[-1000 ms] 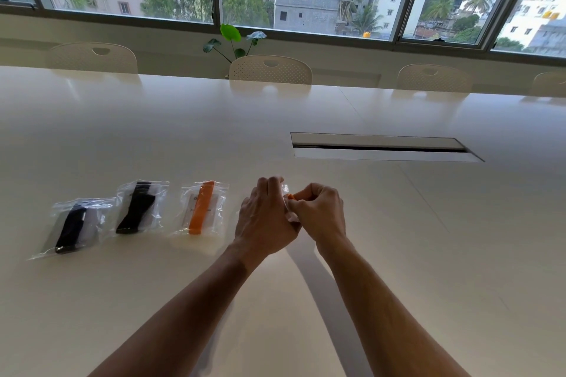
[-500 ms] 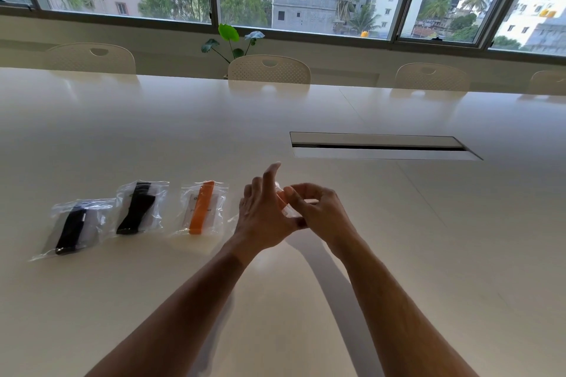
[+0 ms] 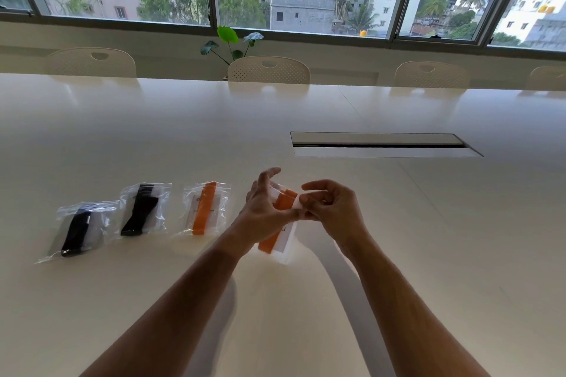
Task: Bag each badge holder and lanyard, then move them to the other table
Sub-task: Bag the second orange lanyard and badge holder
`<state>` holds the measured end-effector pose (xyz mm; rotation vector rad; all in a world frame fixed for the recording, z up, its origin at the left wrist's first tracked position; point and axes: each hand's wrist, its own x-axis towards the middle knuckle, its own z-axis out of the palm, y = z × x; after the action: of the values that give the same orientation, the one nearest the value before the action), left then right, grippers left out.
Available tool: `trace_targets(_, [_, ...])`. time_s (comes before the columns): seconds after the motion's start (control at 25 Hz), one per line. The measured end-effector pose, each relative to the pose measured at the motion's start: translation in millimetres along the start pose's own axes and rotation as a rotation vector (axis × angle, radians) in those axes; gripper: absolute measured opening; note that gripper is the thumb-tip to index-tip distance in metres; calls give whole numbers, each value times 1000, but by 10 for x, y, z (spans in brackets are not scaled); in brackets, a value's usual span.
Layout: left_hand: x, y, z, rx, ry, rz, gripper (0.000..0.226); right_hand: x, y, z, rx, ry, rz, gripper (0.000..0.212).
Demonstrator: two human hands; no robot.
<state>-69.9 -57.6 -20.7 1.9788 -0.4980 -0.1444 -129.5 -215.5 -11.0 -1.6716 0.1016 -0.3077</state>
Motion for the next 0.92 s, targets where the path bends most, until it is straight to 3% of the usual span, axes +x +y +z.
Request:
trace_targets(0.12, [4,22,-64,-90,-22,3,53,43,-6,-21,-80,27,-56,14])
trace_targets(0.2, [-6,34,-131,-142,3,13,43,65,-18,-53,-92,20,-67,15])
trace_targets(0.44, [-70,71,-243,-349,44,-15,43,134,-60,-95,-74,-36,-83,17])
trace_targets(0.6, [-70,68,-282,-515,67,-49,47,110,-66,-89,85,-55,12,26])
trace_targets(0.76, [-76,46,-256,-614,70,-64,47,78,-2,-64,171,-117,74,11])
trace_targets(0.92, [-95,25,-219,-674,74,-84,30,97,-50,-35,203,-71,43,14])
